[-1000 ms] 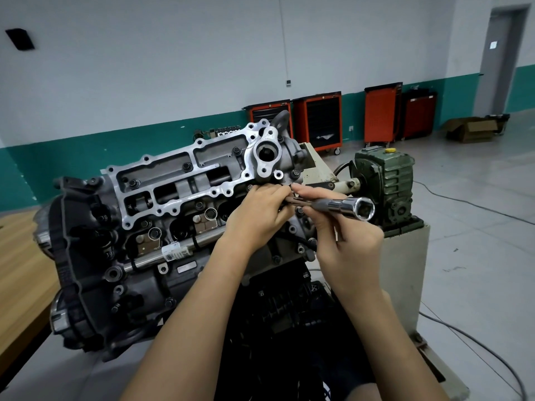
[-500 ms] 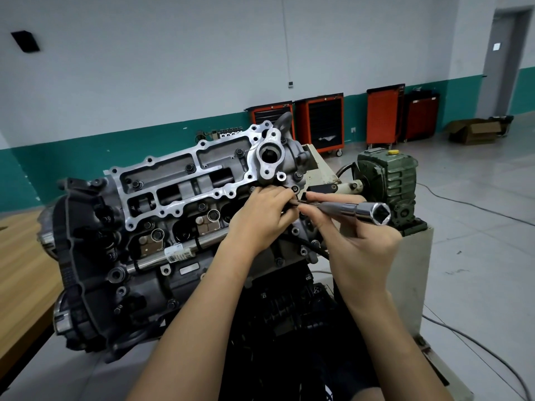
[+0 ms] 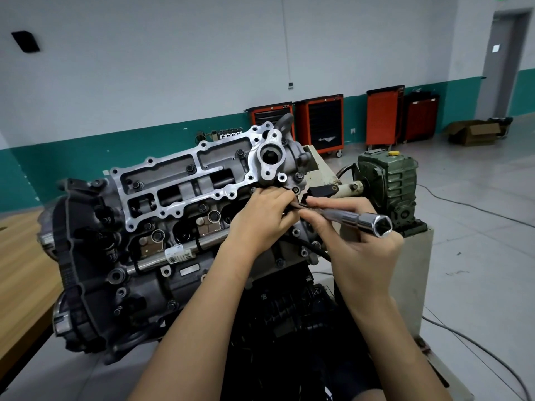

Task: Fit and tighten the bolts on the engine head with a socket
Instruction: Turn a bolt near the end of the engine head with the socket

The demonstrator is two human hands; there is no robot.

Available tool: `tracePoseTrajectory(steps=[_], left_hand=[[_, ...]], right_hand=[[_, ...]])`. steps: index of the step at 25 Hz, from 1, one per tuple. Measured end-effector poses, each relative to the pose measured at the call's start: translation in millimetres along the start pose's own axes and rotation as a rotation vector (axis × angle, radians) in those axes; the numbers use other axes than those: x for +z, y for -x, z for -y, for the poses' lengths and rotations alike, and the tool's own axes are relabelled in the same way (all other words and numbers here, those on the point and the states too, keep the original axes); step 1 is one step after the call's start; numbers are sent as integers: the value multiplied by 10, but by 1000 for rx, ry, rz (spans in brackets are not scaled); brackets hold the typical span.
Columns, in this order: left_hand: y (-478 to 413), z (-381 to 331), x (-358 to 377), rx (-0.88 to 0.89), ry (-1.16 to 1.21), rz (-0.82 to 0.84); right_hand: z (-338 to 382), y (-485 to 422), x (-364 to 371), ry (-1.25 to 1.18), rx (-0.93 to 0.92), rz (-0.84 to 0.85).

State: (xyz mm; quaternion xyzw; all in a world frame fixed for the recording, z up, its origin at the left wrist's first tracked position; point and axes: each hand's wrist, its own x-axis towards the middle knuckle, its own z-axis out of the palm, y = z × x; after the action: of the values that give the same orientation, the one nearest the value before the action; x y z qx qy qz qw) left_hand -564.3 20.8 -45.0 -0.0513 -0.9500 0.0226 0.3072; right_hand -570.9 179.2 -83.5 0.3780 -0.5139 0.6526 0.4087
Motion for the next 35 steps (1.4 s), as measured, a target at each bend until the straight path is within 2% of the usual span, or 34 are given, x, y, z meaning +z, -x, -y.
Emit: tracePoseTrajectory(steps=[4,9,14,19,24,29,33,35], left_hand=[[-10,8,11,-10,2,28],[-4,-14,-4,-9,17,1],[-3,-2,4,-11,4,12],[0,-11,-1,-17,11,3],[-11,1,1,-23,19,9],[-7,0,11,-10,11,4],[-17,8,9,-18,4,17],[-11,5,4,-24,13,9]], right_hand=[[27,19,5,32,-75,141],[31,-30,-25,62,-25,-21],[52,79,48,87,-78,66],[49,-29,-20,60,-43,-52],[32,67,31,8,-32,86],[40,-25,-3,7,3,-16],[51,46,38,69,-49,96],[20,3,6,77,-55,77]])
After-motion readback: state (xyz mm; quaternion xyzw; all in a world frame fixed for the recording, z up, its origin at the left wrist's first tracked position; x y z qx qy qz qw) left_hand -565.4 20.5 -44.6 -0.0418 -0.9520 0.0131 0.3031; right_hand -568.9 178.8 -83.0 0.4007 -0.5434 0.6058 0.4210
